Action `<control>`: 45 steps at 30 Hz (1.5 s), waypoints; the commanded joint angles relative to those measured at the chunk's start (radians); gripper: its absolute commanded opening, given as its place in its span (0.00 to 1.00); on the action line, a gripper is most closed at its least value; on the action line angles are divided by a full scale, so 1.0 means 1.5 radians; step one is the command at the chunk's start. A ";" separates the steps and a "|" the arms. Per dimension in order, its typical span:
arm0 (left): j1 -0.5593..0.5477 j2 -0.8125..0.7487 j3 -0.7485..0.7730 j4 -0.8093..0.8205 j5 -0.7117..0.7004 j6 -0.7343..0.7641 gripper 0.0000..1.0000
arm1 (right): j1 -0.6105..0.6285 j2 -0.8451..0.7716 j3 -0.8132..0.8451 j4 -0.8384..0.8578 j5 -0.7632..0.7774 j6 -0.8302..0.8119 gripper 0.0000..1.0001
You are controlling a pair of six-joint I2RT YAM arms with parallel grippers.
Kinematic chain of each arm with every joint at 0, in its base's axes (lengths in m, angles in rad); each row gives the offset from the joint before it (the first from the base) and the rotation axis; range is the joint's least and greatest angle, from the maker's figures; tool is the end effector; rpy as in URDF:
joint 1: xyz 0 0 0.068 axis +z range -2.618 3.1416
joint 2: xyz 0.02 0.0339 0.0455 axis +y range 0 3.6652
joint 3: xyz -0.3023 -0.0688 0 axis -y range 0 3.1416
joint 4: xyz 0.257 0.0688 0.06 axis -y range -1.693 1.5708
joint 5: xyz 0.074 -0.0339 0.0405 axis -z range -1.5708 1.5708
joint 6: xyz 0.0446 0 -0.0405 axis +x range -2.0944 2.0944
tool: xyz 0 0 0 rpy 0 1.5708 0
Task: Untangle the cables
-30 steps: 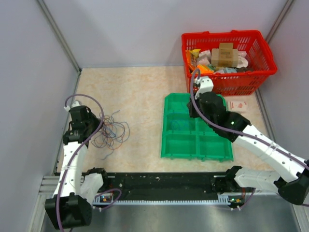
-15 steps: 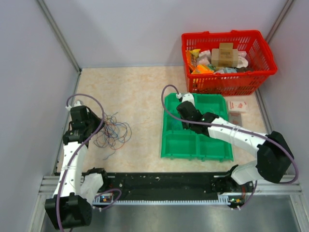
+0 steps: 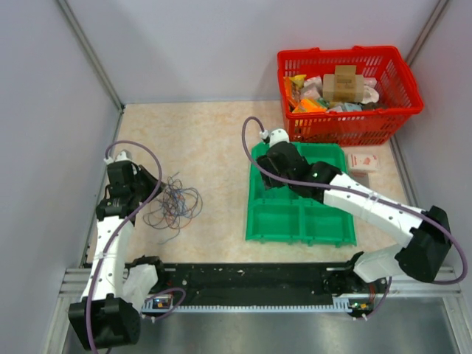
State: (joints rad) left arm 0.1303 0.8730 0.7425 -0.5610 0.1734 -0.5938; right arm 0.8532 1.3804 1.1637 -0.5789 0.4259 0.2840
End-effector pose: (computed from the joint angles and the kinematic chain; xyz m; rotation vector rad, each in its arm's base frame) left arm 0.1787 0.0157 0.2960 -0.7224 2.1711 -0.4404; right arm 0.2157 0.2191 0.3318 -0.4454 2.2366 0.0855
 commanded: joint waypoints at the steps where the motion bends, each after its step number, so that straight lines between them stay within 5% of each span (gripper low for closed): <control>1: 0.005 -0.018 0.006 0.049 0.040 0.013 0.16 | 0.034 0.014 0.033 0.146 -0.239 -0.010 0.63; 4: 0.004 -0.027 0.000 0.047 0.057 0.006 0.03 | 0.060 0.092 0.033 0.329 -0.382 0.030 0.62; 7: 0.004 -0.034 0.004 0.021 0.037 0.012 0.01 | 0.079 0.209 0.111 0.354 -0.414 0.077 0.60; 11: 0.005 -0.043 0.008 -0.021 -0.039 0.005 0.40 | 0.115 0.302 0.144 0.460 -0.475 0.079 0.60; 16: 0.005 -0.048 0.030 -0.072 -0.143 -0.015 0.49 | 0.142 0.382 0.164 0.546 -0.497 0.053 0.60; 28: 0.005 -0.054 -0.013 -0.061 -0.078 -0.014 0.34 | 0.151 0.513 0.263 0.537 -0.492 0.038 0.37; 33: 0.005 -0.052 -0.025 -0.055 -0.053 -0.017 0.40 | 0.161 0.532 0.277 0.534 -0.489 0.035 0.36; 39: 0.005 -0.048 -0.041 -0.041 -0.038 -0.023 0.46 | 0.160 0.526 0.300 0.476 -0.431 0.032 0.02; 45: 0.005 -0.028 -0.043 -0.021 -0.008 -0.030 0.59 | 0.161 0.470 0.260 0.476 -0.416 0.024 0.00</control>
State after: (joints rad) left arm 0.1349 0.8116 0.6830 -0.6533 0.1158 -0.6289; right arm 1.0851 2.1948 1.5696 0.1192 -0.2256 0.3378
